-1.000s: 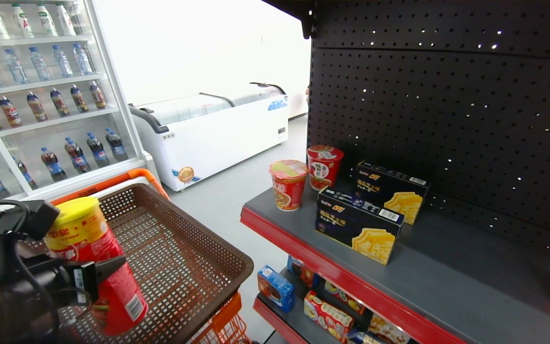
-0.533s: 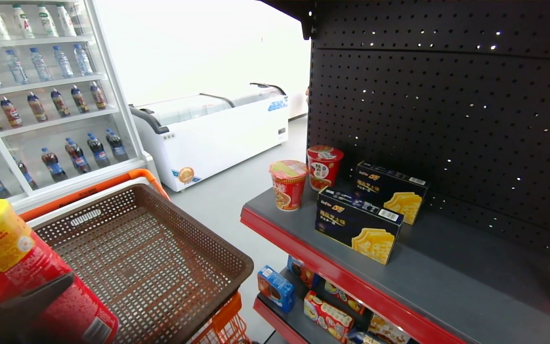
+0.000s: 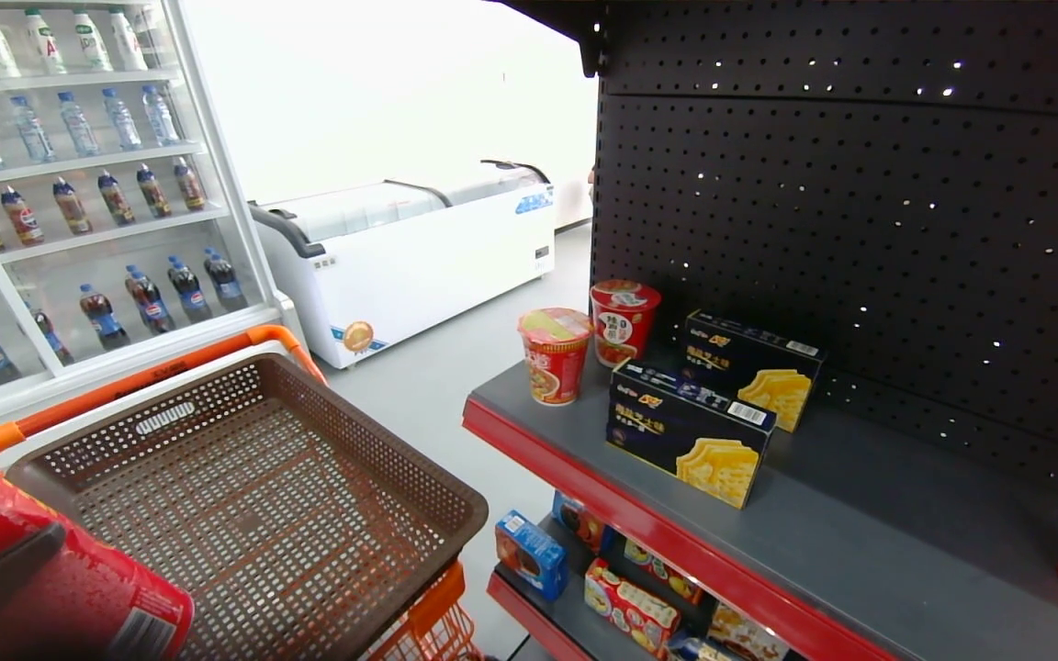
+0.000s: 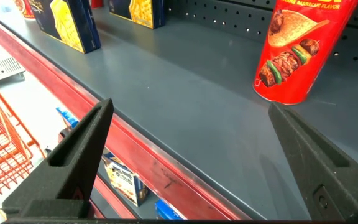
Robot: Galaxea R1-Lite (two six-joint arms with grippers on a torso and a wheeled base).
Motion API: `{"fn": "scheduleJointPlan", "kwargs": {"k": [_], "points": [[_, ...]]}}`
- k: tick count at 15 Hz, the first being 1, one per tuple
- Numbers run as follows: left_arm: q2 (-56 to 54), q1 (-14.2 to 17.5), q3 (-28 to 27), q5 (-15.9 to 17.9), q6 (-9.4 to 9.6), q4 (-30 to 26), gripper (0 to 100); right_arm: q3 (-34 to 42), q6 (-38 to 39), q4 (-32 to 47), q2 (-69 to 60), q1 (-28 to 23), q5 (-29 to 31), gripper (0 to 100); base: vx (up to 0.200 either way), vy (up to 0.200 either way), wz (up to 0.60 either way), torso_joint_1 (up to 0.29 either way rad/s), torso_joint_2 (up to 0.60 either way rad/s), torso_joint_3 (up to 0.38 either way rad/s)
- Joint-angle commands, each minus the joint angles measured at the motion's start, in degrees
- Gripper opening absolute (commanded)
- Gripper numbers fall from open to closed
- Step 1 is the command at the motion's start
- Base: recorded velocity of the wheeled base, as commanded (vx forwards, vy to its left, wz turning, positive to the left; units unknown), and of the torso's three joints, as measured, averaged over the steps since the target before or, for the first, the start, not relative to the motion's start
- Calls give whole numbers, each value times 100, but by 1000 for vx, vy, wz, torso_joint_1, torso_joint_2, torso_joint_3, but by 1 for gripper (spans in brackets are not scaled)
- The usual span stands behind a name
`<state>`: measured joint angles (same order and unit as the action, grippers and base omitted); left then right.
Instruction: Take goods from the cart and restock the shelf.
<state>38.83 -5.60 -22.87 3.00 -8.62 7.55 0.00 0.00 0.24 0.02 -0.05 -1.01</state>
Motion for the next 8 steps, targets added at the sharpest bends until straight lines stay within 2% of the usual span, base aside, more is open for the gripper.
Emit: {"fn": "scheduleJointPlan", "kwargs": {"k": [1, 2, 4, 8], "points": [[-191, 6, -7, -10, 9, -25, 0, 0, 0, 2, -2, -4, -4, 100, 0, 0, 0, 0, 0, 0], [-200, 6, 37, -10, 88, -25, 0, 0, 0, 2, -2, 5, -13, 100, 0, 0, 0, 0, 0, 0], [-262, 6, 46, -10, 159, -25, 0, 0, 0, 2, -2, -4, -22, 100, 0, 0, -600, -2, 2, 0], [-314, 6, 98, 17, 132, -34, 0, 0, 0, 2, -2, 5, -22, 100, 0, 0, -600, 4, 0, 2]]}}
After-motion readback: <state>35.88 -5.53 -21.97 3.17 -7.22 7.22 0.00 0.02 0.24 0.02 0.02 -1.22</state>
